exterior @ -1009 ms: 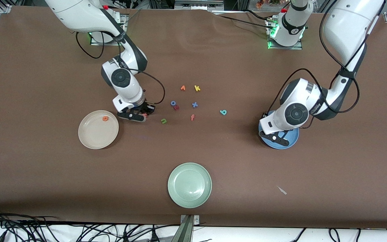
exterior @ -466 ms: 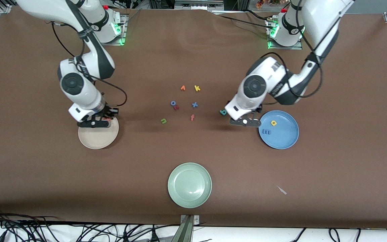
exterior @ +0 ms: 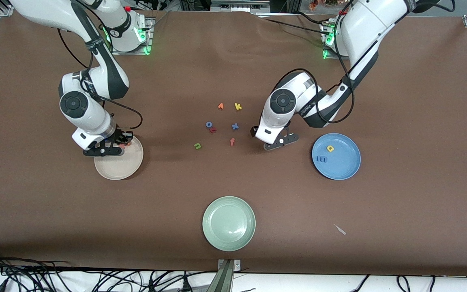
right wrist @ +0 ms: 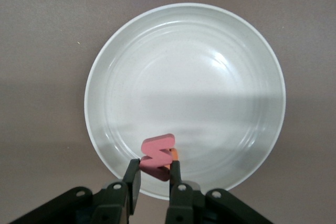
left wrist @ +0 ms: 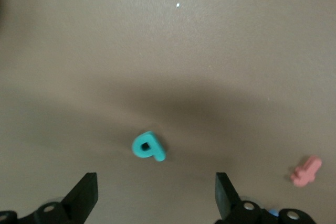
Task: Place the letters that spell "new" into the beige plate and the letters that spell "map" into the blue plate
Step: 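Carry the m to the white plate while the left gripper reaches letters, then grasp the teal p with the left gripper while the right gripper grasps u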
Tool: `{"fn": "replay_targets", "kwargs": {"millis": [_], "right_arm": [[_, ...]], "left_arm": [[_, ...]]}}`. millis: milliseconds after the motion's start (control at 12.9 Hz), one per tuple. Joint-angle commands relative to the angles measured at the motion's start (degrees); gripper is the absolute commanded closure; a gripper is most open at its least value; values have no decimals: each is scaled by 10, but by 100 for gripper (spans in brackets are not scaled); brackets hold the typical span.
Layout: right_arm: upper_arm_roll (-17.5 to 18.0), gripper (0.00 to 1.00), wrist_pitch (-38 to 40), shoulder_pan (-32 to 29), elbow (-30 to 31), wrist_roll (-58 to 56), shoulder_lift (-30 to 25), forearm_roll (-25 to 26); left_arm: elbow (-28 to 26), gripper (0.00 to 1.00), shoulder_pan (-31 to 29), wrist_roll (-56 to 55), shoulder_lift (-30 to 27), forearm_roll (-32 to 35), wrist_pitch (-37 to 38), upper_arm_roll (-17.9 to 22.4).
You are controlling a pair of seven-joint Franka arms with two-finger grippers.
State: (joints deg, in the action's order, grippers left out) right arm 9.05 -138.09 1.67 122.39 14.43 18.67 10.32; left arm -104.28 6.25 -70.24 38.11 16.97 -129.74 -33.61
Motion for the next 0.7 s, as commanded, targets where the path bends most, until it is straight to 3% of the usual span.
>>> {"fn": "replay_targets", "kwargs": {"millis": [0,310,621], "right_arm": [[4,47,-3,0,-21,-4,16,-22],[24,44,-2,1,-33,41,27,-27],[80,44,-2,4,-76,171,59,-26]], "left_arm": [[3,8,10,-57,16,1,-25,6],[-11,17,9,-58,21,2,-25,14],[-19,28,3,-67,32,32,-44,21]]}}
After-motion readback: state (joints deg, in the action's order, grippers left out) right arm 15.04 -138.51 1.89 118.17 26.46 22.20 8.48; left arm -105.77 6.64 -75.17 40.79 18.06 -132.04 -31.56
